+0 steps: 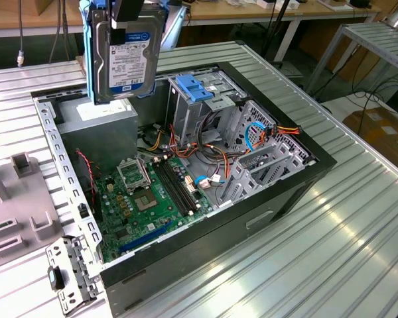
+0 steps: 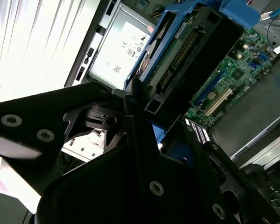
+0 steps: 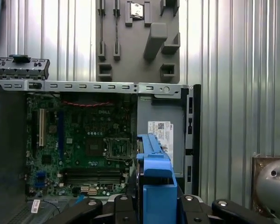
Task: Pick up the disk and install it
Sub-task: 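Pick up the disk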
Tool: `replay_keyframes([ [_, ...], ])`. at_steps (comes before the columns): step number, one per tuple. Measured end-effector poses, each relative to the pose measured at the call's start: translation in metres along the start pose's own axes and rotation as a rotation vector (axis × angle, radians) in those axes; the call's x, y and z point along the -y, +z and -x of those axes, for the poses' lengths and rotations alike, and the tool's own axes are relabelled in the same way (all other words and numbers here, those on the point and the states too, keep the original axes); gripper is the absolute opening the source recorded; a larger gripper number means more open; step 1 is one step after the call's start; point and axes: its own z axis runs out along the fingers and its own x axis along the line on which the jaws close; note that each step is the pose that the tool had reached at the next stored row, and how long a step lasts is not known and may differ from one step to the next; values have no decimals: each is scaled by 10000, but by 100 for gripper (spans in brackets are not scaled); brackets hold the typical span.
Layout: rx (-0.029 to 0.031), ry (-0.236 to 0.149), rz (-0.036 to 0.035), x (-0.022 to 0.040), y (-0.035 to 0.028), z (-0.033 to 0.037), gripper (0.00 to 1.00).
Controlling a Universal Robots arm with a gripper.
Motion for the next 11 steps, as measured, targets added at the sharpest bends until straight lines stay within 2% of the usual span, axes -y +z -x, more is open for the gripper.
replay_keyframes([
  [11, 0, 0, 2, 43, 0, -116, 37],
])
